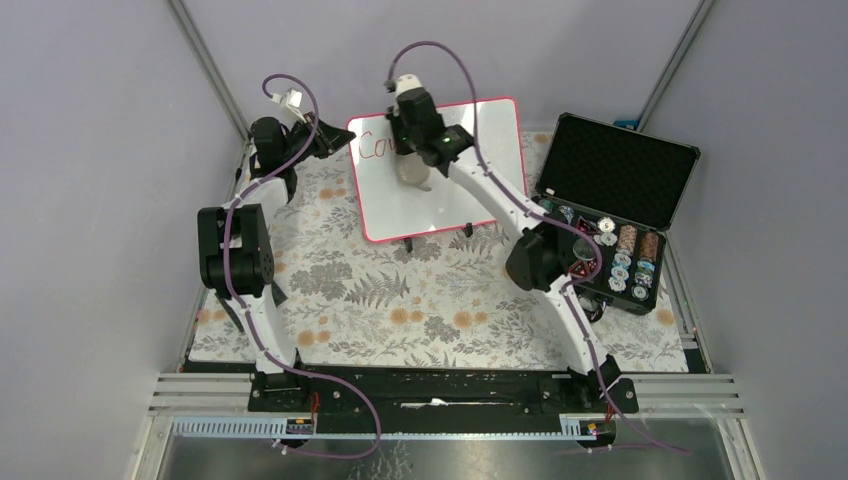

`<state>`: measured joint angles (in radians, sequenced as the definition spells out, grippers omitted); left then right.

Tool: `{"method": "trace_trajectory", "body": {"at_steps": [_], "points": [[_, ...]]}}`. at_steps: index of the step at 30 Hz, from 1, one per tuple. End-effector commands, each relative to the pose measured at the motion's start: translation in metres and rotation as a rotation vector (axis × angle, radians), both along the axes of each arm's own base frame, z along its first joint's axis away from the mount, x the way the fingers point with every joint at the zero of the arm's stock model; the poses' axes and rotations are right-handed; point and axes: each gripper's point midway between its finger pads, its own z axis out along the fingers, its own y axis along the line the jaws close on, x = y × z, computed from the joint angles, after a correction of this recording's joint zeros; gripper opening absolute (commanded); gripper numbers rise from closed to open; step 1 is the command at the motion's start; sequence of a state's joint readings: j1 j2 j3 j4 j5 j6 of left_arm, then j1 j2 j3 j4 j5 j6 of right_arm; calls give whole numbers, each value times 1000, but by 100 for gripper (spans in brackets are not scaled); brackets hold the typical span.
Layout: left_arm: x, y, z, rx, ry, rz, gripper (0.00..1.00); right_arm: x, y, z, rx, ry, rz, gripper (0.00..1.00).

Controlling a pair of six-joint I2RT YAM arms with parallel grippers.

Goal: Erase the whiteboard

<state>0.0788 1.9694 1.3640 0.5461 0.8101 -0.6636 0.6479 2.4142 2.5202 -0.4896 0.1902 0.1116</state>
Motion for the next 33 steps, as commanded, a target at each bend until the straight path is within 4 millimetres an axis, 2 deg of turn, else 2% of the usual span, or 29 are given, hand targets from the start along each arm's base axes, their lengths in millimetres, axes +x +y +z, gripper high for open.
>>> {"method": "trace_trajectory", "body": {"at_steps": [1, 4, 9, 12, 16, 22, 27, 33], "points": [[-4, -12, 5, 52, -39, -12, 0, -42, 71, 7, 100, 27, 180, 0], [-4, -12, 6, 53, -41, -10, 0, -44, 80, 11, 157, 34, 197, 0], [-5, -11, 9, 63, -49, -4, 0, -25, 56, 13, 60, -40, 102, 0], [-5, -12, 8, 62, -46, -5, 0, -13, 29, 5, -4, -47, 32, 0], [-5, -11, 10, 68, -51, -5, 0, 6, -23, -12, -47, 0, -72, 0], [-5, -10, 10, 77, -50, -2, 0, 23, -97, -30, -65, 51, -202, 0], [-5, -10, 11, 78, -52, -2, 0, 27, -133, -36, -118, 41, -275, 0], [-5, -9, 11, 77, -50, -1, 0, 31, -151, -41, -118, 54, -320, 0]]}}
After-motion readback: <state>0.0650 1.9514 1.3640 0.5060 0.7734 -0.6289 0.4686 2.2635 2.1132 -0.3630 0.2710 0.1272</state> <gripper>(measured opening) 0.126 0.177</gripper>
